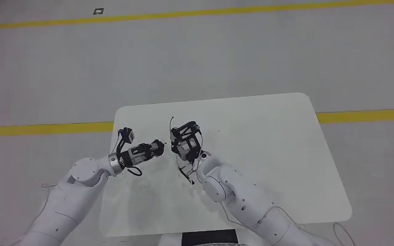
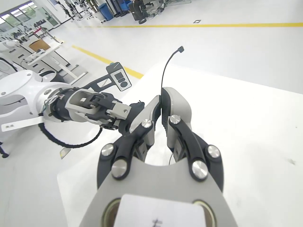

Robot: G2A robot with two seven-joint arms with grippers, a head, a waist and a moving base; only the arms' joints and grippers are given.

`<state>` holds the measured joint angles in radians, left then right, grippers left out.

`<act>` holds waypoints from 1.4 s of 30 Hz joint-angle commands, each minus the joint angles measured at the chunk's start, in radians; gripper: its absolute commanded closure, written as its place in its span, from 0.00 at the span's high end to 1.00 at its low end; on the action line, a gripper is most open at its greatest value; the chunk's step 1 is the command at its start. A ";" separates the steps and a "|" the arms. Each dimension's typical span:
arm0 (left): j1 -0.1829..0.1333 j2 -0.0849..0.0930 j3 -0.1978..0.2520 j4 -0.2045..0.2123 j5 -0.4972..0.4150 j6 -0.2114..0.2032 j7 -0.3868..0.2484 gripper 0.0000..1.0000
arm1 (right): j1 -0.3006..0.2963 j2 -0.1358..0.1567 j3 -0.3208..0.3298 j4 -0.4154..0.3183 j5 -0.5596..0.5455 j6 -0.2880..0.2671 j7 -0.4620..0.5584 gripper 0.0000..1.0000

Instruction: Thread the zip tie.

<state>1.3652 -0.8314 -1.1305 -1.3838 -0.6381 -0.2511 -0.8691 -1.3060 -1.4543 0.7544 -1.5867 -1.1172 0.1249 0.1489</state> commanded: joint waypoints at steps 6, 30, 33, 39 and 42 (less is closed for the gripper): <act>-0.001 0.000 0.001 0.001 0.003 -0.001 0.001 0.00 | -0.004 0.000 0.001 0.001 -0.002 -0.003 -0.007 0.00; 0.023 -0.004 -0.008 -0.024 0.008 0.005 0.022 0.00 | -0.009 -0.024 -0.032 0.029 -0.094 0.018 -0.003 0.00; 0.023 -0.004 -0.008 -0.024 0.008 0.005 0.022 0.00 | -0.013 -0.026 -0.029 0.029 -0.096 0.016 0.000 0.00; 0.023 -0.004 -0.008 -0.024 0.008 0.005 0.022 0.00 | -0.016 -0.029 -0.028 0.027 -0.109 0.011 0.008 0.00; 0.023 -0.004 -0.008 -0.024 0.008 0.005 0.022 0.00 | -0.019 -0.031 -0.028 0.027 -0.109 0.008 0.008 0.00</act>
<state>1.3883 -0.8355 -1.1385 -1.4073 -0.6300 -0.2461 -0.8467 -1.3246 -1.4851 0.7271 -1.5599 -1.2260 0.1337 0.1572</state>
